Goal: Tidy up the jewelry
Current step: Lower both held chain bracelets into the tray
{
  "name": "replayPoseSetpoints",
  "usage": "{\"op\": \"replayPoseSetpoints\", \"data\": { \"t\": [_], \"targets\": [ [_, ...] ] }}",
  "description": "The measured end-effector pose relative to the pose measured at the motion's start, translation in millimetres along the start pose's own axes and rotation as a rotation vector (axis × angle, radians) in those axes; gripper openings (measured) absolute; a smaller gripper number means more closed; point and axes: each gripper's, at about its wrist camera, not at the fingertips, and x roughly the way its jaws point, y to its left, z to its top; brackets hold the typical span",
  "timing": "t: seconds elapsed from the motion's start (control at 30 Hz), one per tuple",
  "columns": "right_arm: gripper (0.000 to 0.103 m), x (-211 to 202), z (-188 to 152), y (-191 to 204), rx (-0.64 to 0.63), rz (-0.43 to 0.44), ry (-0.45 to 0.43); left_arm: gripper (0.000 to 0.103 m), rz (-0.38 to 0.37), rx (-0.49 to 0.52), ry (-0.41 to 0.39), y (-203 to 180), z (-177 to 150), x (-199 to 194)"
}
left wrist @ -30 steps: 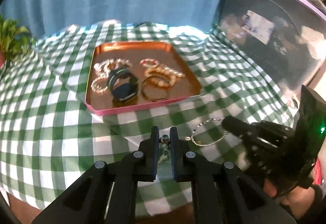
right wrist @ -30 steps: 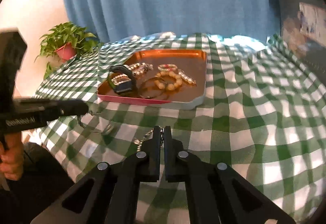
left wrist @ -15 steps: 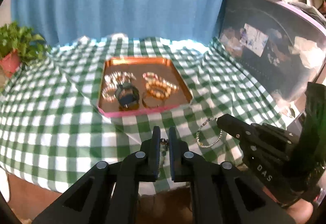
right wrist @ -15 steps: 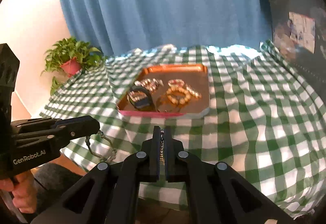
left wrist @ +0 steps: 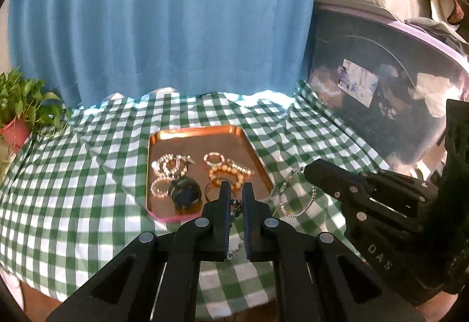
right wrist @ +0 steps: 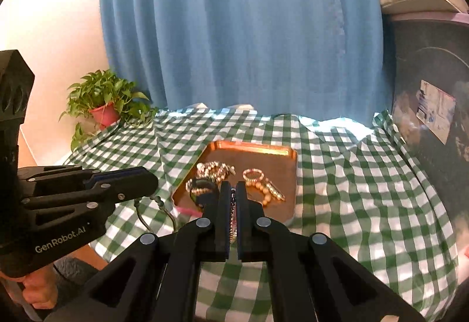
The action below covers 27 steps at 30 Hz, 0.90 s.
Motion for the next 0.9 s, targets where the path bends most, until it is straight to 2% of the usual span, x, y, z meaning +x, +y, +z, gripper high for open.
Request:
{"op": "replayPoseSetpoints", "data": {
  "t": [0.2, 0.33, 0.53, 0.73, 0.83, 0.9],
  "targets": [
    [0.002, 22, 14, 0, -0.012, 0.017, 0.0, 0.007, -0.008, 0.0, -0.013, 7, 19, 18],
    [0.002, 36, 28, -3, -0.023, 0.024, -0.008, 0.007, -0.01, 0.016, -0.049, 15, 36, 22],
    [0.002, 45, 52, -11, -0.027, 0.022, -0.041, 0.007, -0.016, -0.002, -0.134, 35, 63, 8],
    [0.002, 37, 72, -6, -0.041, 0.038, -0.093, 0.007, -0.061, -0.018, -0.245, 39, 79, -22],
    [0.002, 35, 79, 0, -0.058, 0.056, -0.109, 0.008, -0.063, -0.012, -0.262, 40, 85, -20],
    [0.002, 39, 80, 2, -0.066, 0.064, -0.108, 0.008, -0.06, -0.023, -0.243, 44, 86, -8]
  ]
}}
